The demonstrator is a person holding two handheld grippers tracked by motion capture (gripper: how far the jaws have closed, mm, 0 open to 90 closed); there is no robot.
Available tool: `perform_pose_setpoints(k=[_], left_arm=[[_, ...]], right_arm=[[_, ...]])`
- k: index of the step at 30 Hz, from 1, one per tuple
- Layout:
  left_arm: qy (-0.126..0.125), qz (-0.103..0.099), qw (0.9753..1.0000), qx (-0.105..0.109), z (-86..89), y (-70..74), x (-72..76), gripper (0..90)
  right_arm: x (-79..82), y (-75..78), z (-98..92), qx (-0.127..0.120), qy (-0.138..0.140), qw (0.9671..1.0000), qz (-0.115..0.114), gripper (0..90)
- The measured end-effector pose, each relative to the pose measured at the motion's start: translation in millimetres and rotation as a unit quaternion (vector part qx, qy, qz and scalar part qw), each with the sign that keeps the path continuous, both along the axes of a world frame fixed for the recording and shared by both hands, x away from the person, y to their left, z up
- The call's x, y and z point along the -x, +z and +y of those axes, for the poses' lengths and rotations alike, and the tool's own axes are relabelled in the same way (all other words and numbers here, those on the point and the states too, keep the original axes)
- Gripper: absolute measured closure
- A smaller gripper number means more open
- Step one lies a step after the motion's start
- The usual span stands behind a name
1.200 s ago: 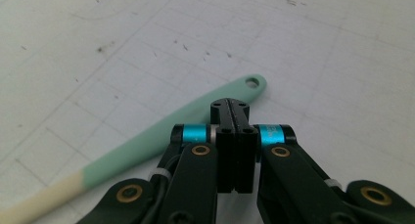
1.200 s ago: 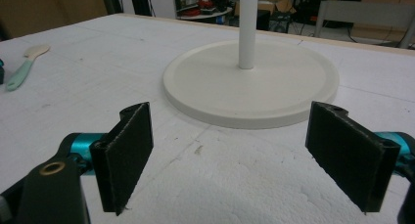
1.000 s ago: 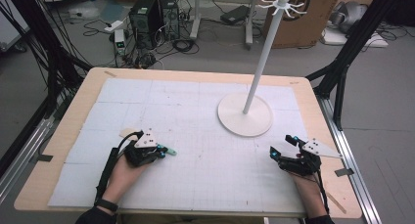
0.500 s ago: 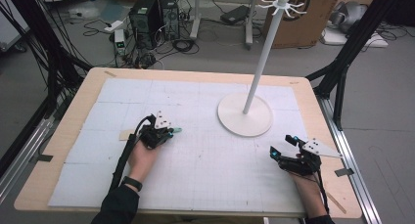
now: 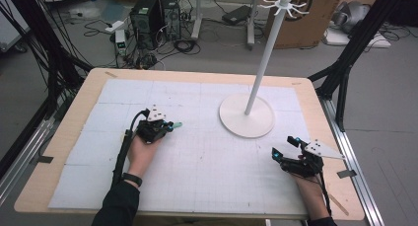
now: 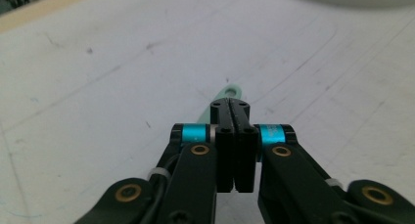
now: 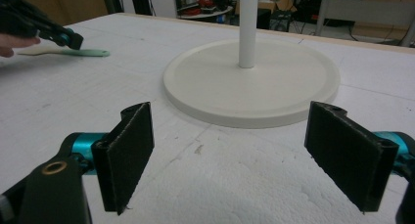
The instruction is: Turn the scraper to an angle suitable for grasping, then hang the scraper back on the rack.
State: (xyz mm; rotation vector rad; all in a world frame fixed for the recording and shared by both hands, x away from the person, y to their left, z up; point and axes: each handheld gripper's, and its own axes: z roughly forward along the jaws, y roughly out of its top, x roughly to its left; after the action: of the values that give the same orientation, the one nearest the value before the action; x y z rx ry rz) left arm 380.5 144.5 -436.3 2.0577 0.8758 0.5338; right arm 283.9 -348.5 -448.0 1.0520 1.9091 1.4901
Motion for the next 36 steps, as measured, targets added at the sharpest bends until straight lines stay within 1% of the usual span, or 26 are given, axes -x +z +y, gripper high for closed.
perform_pose_setpoints(k=[1,2,3,4,5,6,7,8,9,10,11,14,16,17,18,19,21,23,24,26,27,28,30,31,34,36], left_arm=[[-0.012,-0.015,0.9993,0.033,7.4,6.4,5.1,84.2],[-0.012,-0.015,0.9993,0.033,7.4,6.4,5.1,80.7],[-0.015,-0.017,0.9990,0.038,12.1,9.5,7.5,75.9],[-0.019,-0.021,0.9984,0.049,21.3,13.6,13.3,71.6],[-0.019,-0.021,0.9984,0.049,21.3,13.6,13.3,69.5],[-0.023,-0.025,0.9978,0.056,27.1,14.9,17.0,69.5],[-0.022,-0.031,0.9972,0.064,33.2,15.9,21.3,62.1],[-0.021,-0.034,0.9967,0.071,38.3,16.5,24.7,57.6],[-0.022,-0.038,0.9955,0.084,47.9,17.0,30.4,57.6],[-0.028,-0.039,0.9937,0.101,64.2,18.1,39.0,49.8],[-0.028,-0.039,0.9937,0.101,64.2,18.1,39.0,44.2],[-0.030,-0.062,0.9900,0.124,87.6,16.2,56.2,33.7],[-0.028,-0.078,0.9871,0.137,103.5,11.2,68.0,31.1],[-0.025,-0.086,0.9852,0.146,113.3,6.6,75.4,28.8],[-0.024,-0.090,0.9843,0.150,119.2,3.6,79.5,24.4],[-0.023,-0.095,0.9831,0.155,126.3,-0.5,84.6,24.4],[-0.022,-0.102,0.9809,0.164,139.3,-7.3,93.8,19.2],[-0.022,-0.113,0.9749,0.191,150.5,-14.0,101.7,18.5],[-0.024,-0.128,0.9681,0.214,155.5,-15.0,106.0,16.5],[-0.026,-0.140,0.9617,0.234,160.2,-15.2,110.1,16.5],[-0.026,-0.141,0.9607,0.238,161.8,-15.9,110.7,16.5],[-0.026,-0.141,0.9606,0.238,162.3,-16.8,110.7,15.9],[-0.027,-0.141,0.9609,0.237,161.6,-16.7,110.7,15.4],[-0.027,-0.141,0.9616,0.234,161.0,-16.7,110.7,15.4],[-0.028,-0.143,0.9618,0.232,160.7,-16.5,110.8,15.4],[-0.025,-0.134,0.9621,0.236,161.4,-16.0,109.2,15.4]], right_arm=[[0.2,0.0,0.4,-0.001,0.000,1.0000,0.000,17.9],[0.5,0.0,0.7,-0.001,0.000,1.0000,0.001,17.9],[0.4,0.0,0.7,0.000,0.001,1.0000,0.000,17.9],[0.4,0.0,0.6,0.001,0.001,1.0000,-0.001,17.9],[0.4,0.0,0.6,0.001,0.001,1.0000,-0.001,17.9],[0.4,0.0,0.6,0.001,0.001,1.0000,-0.001,17.9],[0.4,0.0,0.6,0.002,0.001,1.0000,-0.001,17.9],[0.3,-0.1,0.6,0.003,0.000,1.0000,-0.002,17.9],[0.3,-0.1,0.6,0.003,0.000,1.0000,-0.002,17.9],[0.5,0.0,0.8,0.000,0.000,1.0000,0.000,17.9],[0.3,0.0,0.5,0.000,-0.001,1.0000,0.000,17.9],[-0.6,0.1,0.3,-0.001,-0.002,1.0000,0.006,17.9],[-1.0,0.0,0.5,0.000,-0.003,1.0000,0.007,17.9],[-1.2,0.1,0.7,0.002,-0.004,1.0000,0.009,17.9],[-1.4,0.2,1.3,0.002,-0.006,0.9999,0.012,17.9],[-1.4,0.2,1.3,0.002,-0.006,0.9999,0.012,17.9],[-1.7,0.2,1.6,0.005,-0.006,0.9999,0.012,17.9],[-1.6,0.2,1.8,0.006,-0.006,0.9999,0.012,17.9],[-1.4,0.1,2.0,0.008,-0.007,0.9999,0.011,17.9],[-1.4,0.1,2.1,0.008,-0.008,0.9999,0.011,17.9],[-1.4,0.1,2.1,0.008,-0.008,0.9999,0.011,17.9],[-1.5,0.2,2.1,0.007,-0.008,0.9999,0.012,17.9],[-1.4,0.2,2.0,0.007,-0.008,0.9999,0.011,17.9],[-1.3,0.2,2.2,0.008,-0.009,0.9999,0.011,17.9],[-1.4,0.2,2.5,0.010,-0.008,0.9999,0.010,17.9],[-1.4,0.2,2.6,0.008,-0.009,0.9999,0.011,17.9]])
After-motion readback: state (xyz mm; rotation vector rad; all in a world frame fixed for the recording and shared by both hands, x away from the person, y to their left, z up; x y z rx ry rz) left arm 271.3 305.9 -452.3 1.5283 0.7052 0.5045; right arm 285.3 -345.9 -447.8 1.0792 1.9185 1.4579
